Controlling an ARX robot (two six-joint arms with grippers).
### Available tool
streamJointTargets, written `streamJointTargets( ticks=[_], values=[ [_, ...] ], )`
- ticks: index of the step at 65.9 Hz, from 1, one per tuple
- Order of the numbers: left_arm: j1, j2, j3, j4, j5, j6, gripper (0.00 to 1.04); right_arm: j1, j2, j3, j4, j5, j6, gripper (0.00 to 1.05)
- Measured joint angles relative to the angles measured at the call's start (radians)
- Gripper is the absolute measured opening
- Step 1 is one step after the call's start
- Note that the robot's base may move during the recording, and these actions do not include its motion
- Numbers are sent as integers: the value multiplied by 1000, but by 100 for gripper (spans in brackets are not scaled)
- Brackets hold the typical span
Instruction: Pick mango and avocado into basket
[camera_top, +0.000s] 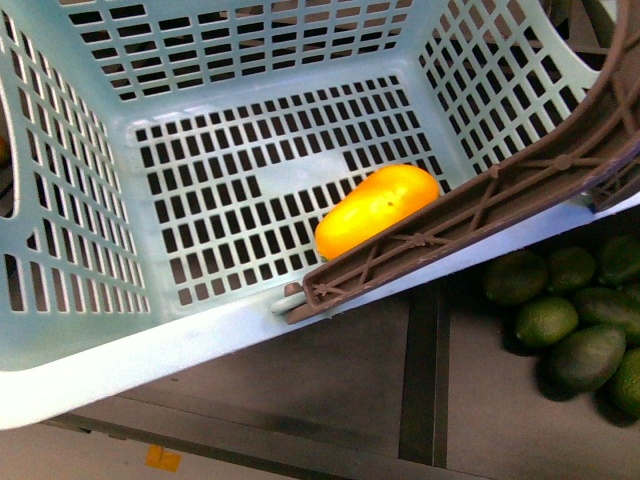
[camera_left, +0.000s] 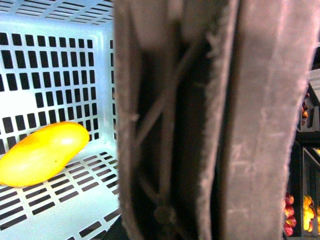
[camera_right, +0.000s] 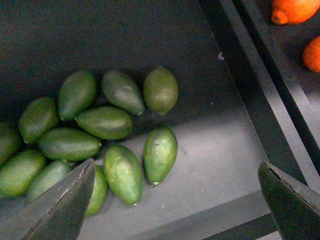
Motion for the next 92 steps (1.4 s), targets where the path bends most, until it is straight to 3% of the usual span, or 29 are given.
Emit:
streamJointTargets(
  ticks=[16, 29, 92],
  values=[
    [0, 0, 0, 0, 10, 0, 14, -79, 452, 162, 68, -25, -127, 96],
    [-1, 0, 0, 0, 2, 0, 14, -70, 697, 307, 95, -24, -87, 96],
    [-1, 0, 0, 0, 9, 0, 14, 3, 926, 526, 69, 10, 76, 96]
  ],
)
